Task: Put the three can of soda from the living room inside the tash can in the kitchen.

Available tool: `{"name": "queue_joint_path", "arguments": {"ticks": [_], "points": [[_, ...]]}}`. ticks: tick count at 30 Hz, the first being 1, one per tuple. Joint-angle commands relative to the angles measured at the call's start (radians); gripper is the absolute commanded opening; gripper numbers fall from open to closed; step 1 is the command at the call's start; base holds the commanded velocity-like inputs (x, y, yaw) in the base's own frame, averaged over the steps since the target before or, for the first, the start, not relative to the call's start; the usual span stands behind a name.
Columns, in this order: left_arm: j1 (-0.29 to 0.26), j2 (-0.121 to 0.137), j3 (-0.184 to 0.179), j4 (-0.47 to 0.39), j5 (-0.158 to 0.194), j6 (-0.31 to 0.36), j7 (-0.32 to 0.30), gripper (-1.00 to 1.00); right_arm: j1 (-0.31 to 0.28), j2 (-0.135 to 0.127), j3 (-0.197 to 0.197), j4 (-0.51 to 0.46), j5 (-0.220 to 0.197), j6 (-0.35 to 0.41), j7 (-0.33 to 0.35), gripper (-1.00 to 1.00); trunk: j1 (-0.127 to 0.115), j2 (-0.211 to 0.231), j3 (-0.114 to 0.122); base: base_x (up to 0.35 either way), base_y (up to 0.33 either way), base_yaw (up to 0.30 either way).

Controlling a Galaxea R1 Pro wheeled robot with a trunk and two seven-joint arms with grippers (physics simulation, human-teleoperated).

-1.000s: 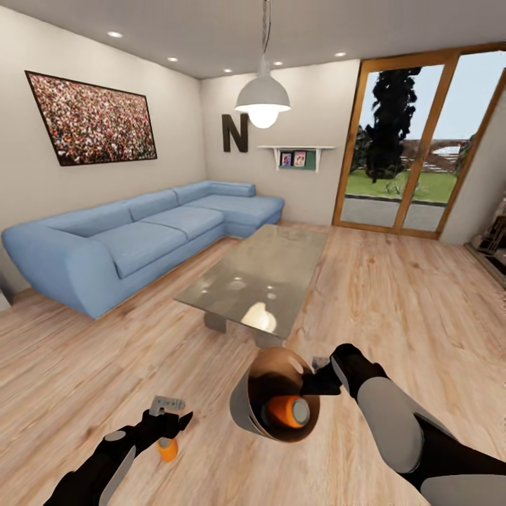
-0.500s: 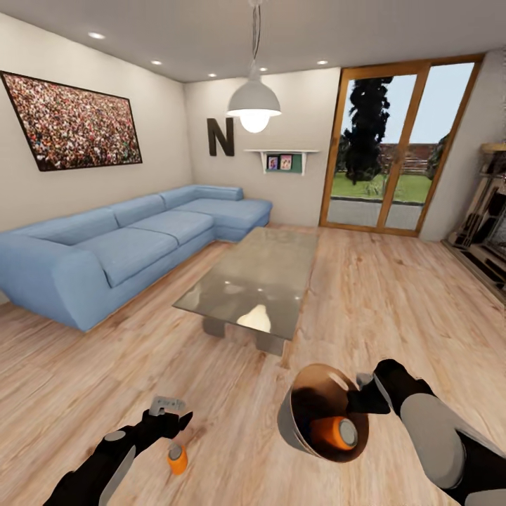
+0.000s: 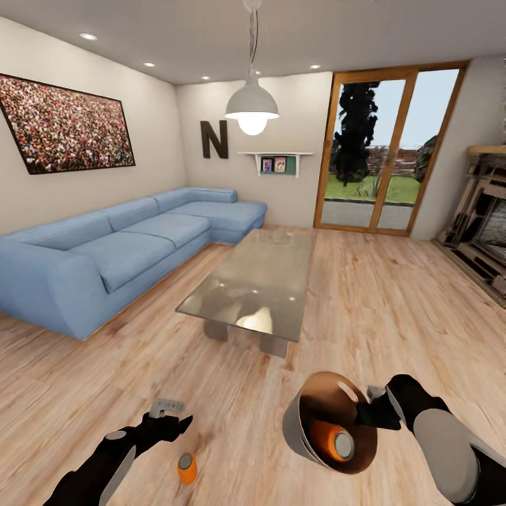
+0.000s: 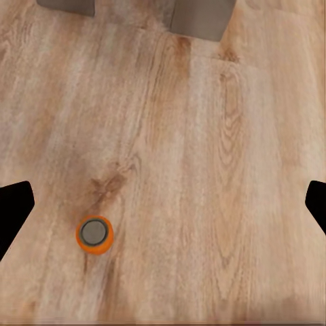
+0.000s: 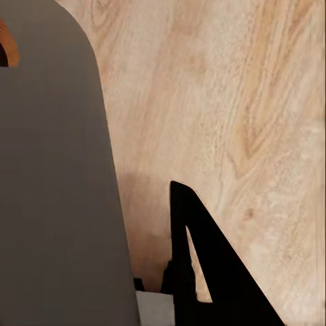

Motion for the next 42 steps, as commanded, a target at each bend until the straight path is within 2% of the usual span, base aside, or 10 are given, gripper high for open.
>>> {"name": "queue_joint_path", "arguments": {"ticks": [1, 4, 6, 8, 11, 12, 27, 34, 37, 42], "points": [[0.0, -0.001, 0.0, 0.0, 0.0, 0.0, 0.001, 1.0, 0.0, -0.003, -0.011, 0.001, -0.033, 0.007, 0.0, -1.0, 0.0, 0.0, 0.0, -0.2, 0.019, -0.037], [0.0, -0.004, -0.004, 0.0, -0.001, 0.0, 0.002, 1.0, 0.001, -0.005, -0.013, 0.0, -0.033, 0.006, 0.0, -1.0, 0.0, 0.0, 0.001, -0.242, 0.012, -0.024], [0.0, -0.012, -0.043, 0.001, -0.021, 0.0, 0.005, 1.0, 0.006, -0.006, -0.025, 0.001, -0.032, -0.032, -0.001, -1.0, 0.0, 0.0, 0.001, -0.299, 0.003, -0.006], [0.0, -0.025, -0.064, 0.002, -0.033, 0.001, 0.011, 1.0, 0.013, -0.006, -0.042, 0.002, -0.032, -0.048, -0.003, -1.0, 0.0, 0.0, 0.001, -0.309, 0.002, -0.003], [0.0, -0.036, -0.078, 0.007, -0.042, 0.001, 0.018, 1.0, 0.018, -0.004, -0.066, 0.002, -0.031, -0.057, -0.007, -1.0, 0.0, 0.0, 0.001, -0.314, 0.001, -0.002], [0.0, -0.043, -0.086, 0.013, -0.056, 0.001, 0.021, 1.0, 0.021, -0.002, -0.081, 0.002, -0.031, -0.062, -0.01, -1.0, 0.0, 0.0, 0.001, -0.222, 0.0, 0.0], [0.0, -0.046, -0.09, 0.017, -0.064, 0.0, 0.017, 1.0, 0.022, -0.006, -0.087, 0.002, -0.032, -0.064, -0.012, -1.0, 0.0, 0.0, 0.013, -0.121, 0.036, -0.133], [0.0, -0.047, -0.105, 0.059, -0.064, 0.0, 0.013, 1.0, 0.025, -0.006, -0.087, 0.002, -0.032, -0.066, 0.004, -1.0, 0.0, 0.0, 0.015, -0.007, 0.142, -0.093], [-0.01, -0.064, -0.088, 0.041, -0.05, -0.014, -0.004, 1.0, 0.009, 0.011, -0.049, -0.015, 0.035, -0.06, 0.021, -1.0, 0.0, 0.0, 0.015, 0.0, 0.0, 0.0], [-0.018, -0.066, -0.072, 0.013, -0.05, -0.014, -0.03, 1.0, -0.017, 0.04, 0.019, -0.044, 0.107, -0.056, 0.049, -1.0, 0.0, 0.0, 0.015, 0.0, 0.0, 0.0]]}}
